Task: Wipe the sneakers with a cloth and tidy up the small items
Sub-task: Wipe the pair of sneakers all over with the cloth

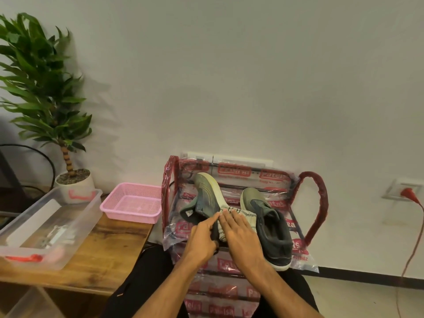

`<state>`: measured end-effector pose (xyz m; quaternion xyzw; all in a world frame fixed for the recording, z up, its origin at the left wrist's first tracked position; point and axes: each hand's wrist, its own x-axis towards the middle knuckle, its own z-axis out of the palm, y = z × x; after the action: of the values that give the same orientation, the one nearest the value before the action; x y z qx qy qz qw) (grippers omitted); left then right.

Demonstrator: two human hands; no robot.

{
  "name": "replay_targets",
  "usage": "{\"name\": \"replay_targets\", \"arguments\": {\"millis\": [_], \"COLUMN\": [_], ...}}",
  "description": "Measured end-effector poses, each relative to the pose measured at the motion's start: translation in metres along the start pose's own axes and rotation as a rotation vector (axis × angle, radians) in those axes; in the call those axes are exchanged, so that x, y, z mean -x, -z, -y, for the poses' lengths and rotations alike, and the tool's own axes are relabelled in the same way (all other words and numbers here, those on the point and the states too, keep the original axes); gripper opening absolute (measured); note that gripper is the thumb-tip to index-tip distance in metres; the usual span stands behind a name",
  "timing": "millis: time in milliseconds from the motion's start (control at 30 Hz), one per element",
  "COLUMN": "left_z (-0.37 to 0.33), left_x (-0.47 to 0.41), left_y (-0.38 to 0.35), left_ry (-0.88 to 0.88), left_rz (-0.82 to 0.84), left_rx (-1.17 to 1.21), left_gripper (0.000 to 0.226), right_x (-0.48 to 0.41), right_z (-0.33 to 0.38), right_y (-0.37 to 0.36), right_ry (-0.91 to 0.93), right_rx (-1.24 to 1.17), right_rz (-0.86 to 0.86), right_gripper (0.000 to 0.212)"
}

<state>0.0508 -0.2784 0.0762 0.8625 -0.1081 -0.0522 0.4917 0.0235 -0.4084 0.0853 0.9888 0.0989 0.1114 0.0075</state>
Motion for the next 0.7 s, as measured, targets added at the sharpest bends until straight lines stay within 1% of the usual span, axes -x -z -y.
{"name": "replay_targets", "arguments": {"millis": [67,167,233,300,367,433,500,567,633,700], "left_z": [0.0,0.002,0.003,0.005,0.007,0.013,0.019,0.023,0.023,0.022], "left_x": [0.003,0.011,0.015,0.014,0.01,0.007,0.003,0.0,0.0,0.003], "left_y": [0.0,0.001,0.002,0.006,0.01,0.015,0.018,0.02,0.019,0.015], "left_ry": [-0.042,-0.135,-0.186,-0.221,-0.242,-0.232,-0.219,-0.219,-0.22,-0.229], "left_rz": [-0.006,-0.064,-0.104,-0.055,0.04,0.1,0.116,0.118,0.112,0.103], "left_rx": [-0.115,-0.482,-0.658,-0.794,-0.909,-0.962,-0.967,-0.976,-0.968,-0.951], "left_gripper": [0.092,0.091,0.09,0.094,0.108,0.121,0.125,0.123,0.119,0.117], "right_x": [0.004,0.009,0.007,0.007,0.006,0.006,0.009,0.013,0.012,0.004], "right_z": [0.0,-0.001,-0.003,-0.005,-0.007,-0.004,0.0,0.002,-0.001,-0.004], "right_y": [0.0,0.004,0.004,0.002,0.0,-0.001,-0.005,-0.008,-0.01,-0.002], "right_ry": [0.045,0.083,0.068,0.064,0.067,0.08,0.136,0.216,0.25,0.171], "right_rx": [0.016,0.016,0.002,-0.01,-0.021,-0.03,-0.007,0.024,0.062,0.072], "right_rz": [0.0,-0.007,-0.016,-0.002,-0.003,-0.008,0.001,0.02,0.012,0.002], "right_gripper": [0.089,0.092,0.095,0.098,0.1,0.1,0.096,0.091,0.086,0.082]}}
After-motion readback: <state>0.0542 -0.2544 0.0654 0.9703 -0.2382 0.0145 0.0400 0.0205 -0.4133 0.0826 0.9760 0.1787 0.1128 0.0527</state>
